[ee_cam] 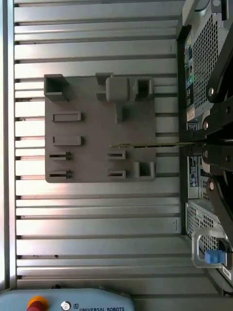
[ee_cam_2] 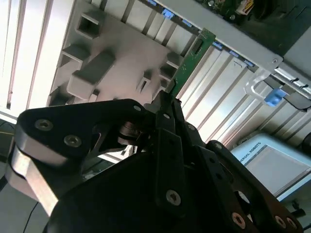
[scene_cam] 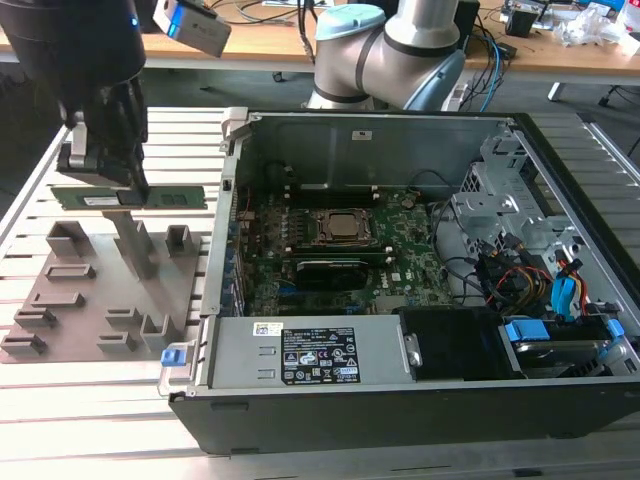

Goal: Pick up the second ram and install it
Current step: 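Pick up the second ram and move it above second insertion slot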

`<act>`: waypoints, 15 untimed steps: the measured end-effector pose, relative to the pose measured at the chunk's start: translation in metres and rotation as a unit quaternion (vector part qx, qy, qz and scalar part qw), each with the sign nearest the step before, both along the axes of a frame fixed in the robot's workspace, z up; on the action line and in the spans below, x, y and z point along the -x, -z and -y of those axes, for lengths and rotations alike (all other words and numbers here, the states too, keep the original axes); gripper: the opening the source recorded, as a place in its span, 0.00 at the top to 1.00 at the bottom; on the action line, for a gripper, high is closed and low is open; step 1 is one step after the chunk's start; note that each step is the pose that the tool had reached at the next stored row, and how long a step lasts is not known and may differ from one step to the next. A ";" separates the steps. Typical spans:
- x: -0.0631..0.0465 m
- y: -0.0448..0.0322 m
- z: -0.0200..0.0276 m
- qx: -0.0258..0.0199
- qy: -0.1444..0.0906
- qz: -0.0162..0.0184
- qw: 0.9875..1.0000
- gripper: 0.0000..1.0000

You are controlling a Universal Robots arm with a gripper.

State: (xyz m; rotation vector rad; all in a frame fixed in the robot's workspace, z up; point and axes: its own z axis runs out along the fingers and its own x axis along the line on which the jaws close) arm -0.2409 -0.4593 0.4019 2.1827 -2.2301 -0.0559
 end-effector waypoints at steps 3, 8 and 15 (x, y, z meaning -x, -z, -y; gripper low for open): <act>-0.012 0.0000 -0.0005 0.001 0.000 0.000 1.000 0.86; -0.033 0.0000 -0.0014 0.002 0.000 0.000 1.000 0.86; -0.056 0.0000 -0.0023 0.003 0.000 0.000 1.000 0.86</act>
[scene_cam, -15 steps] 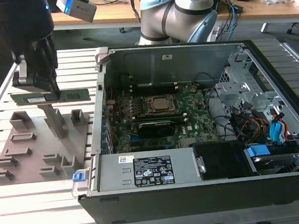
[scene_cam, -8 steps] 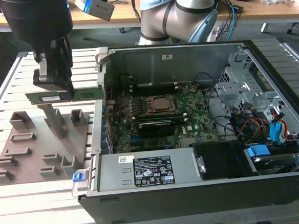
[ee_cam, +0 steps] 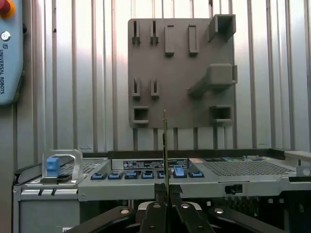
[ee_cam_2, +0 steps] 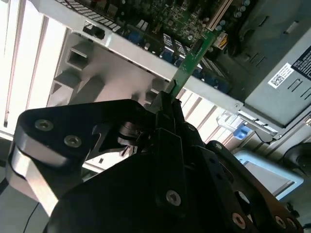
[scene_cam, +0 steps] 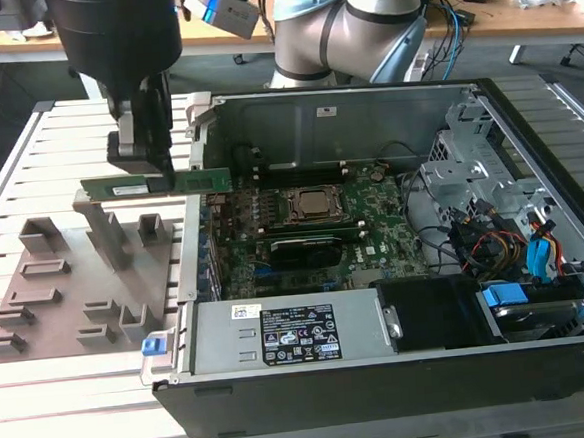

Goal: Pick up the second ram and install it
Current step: 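Pick up the second ram and move it above second insertion slot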

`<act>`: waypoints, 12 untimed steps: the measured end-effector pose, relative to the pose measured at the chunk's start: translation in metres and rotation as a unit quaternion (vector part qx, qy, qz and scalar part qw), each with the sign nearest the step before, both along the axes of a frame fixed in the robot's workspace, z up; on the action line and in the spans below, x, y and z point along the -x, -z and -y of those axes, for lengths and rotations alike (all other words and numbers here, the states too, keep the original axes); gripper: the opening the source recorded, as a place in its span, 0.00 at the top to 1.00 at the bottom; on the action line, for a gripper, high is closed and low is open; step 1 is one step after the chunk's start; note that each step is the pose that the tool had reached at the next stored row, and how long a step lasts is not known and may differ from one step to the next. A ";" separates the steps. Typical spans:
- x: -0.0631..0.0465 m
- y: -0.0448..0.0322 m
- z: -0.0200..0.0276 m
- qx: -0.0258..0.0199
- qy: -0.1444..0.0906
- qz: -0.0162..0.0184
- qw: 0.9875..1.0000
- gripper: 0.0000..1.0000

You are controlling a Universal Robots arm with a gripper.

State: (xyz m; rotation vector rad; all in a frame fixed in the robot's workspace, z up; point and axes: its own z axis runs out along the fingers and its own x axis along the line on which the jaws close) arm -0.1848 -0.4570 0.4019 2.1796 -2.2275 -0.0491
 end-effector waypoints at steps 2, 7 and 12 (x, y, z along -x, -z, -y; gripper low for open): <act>-0.008 0.0000 -0.0003 0.000 0.000 0.000 1.000 0.86; -0.030 0.0000 -0.0012 0.002 0.000 0.000 1.000 0.86; -0.058 0.0000 -0.0026 0.003 0.000 0.000 1.000 0.86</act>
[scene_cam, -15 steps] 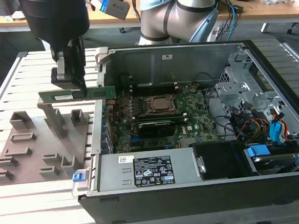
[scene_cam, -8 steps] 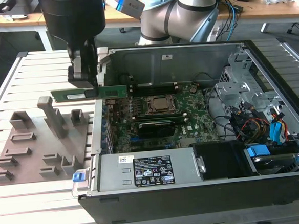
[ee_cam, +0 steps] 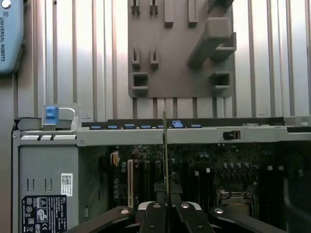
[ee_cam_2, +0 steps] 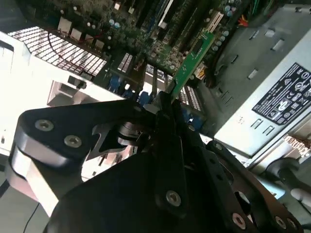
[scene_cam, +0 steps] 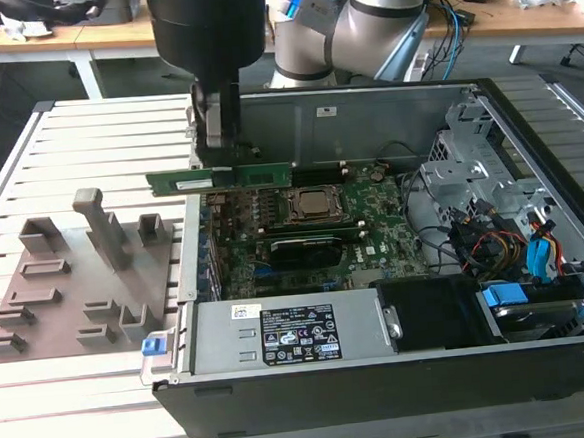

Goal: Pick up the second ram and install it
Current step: 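Pick up the second ram and move it above second insertion slot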

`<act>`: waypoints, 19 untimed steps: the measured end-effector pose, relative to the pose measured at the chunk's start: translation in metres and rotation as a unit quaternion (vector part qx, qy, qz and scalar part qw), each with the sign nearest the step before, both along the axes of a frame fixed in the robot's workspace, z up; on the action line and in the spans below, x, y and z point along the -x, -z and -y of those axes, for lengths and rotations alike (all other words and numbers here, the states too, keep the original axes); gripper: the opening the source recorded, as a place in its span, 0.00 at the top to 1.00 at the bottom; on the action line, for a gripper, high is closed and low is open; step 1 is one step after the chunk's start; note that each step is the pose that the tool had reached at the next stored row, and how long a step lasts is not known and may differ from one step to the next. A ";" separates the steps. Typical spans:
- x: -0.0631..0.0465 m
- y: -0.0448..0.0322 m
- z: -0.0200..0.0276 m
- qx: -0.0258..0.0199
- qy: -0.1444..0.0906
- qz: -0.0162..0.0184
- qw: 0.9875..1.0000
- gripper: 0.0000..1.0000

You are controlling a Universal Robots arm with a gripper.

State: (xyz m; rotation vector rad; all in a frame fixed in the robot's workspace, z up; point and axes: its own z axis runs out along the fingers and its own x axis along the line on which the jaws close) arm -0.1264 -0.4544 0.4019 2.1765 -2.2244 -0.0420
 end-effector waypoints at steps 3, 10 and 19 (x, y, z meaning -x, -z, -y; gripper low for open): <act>-0.014 0.0000 -0.0007 0.001 0.000 0.000 1.000 0.86; -0.046 0.0000 -0.0022 0.002 0.000 0.000 1.000 0.86; -0.082 -0.0001 -0.0039 0.004 0.000 0.000 1.000 0.86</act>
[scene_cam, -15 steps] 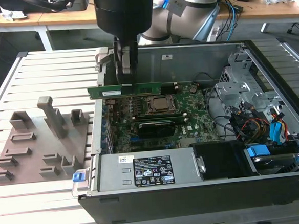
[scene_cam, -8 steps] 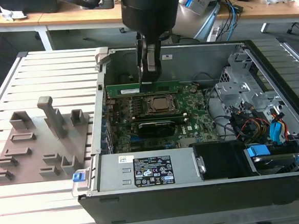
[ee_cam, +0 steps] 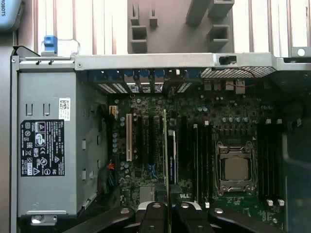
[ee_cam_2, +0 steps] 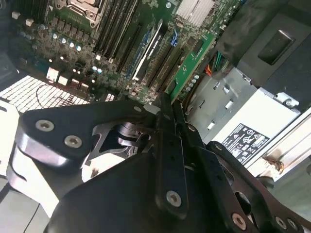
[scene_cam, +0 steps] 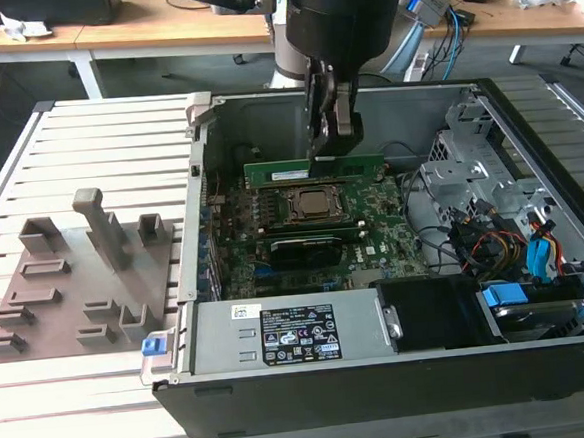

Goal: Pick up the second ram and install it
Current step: 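Pick up the second ram and move it above second insertion slot, then insert the second ram into the second slot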

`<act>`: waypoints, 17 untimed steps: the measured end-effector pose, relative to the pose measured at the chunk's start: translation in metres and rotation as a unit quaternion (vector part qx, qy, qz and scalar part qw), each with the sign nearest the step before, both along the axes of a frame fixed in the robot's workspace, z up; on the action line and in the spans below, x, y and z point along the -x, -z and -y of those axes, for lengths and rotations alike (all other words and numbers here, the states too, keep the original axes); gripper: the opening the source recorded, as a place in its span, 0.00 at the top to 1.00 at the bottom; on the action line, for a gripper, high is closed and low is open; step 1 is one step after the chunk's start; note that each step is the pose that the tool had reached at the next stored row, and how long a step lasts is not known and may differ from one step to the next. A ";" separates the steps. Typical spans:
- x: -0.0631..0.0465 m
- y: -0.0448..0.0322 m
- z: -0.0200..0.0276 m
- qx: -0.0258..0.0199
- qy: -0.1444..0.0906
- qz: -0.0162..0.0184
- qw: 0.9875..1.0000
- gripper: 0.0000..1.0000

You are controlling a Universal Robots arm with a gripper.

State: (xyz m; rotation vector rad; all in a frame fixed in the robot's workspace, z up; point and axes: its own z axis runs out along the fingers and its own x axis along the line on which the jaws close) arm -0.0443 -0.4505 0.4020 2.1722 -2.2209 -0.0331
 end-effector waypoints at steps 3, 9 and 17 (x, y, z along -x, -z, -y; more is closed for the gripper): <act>0.000 0.0000 0.0000 0.000 0.000 0.000 1.000 0.86; 0.000 0.0000 0.0000 -0.038 0.000 0.000 0.999 0.86; 0.000 0.0007 -0.0005 -0.040 0.000 0.000 0.999 0.86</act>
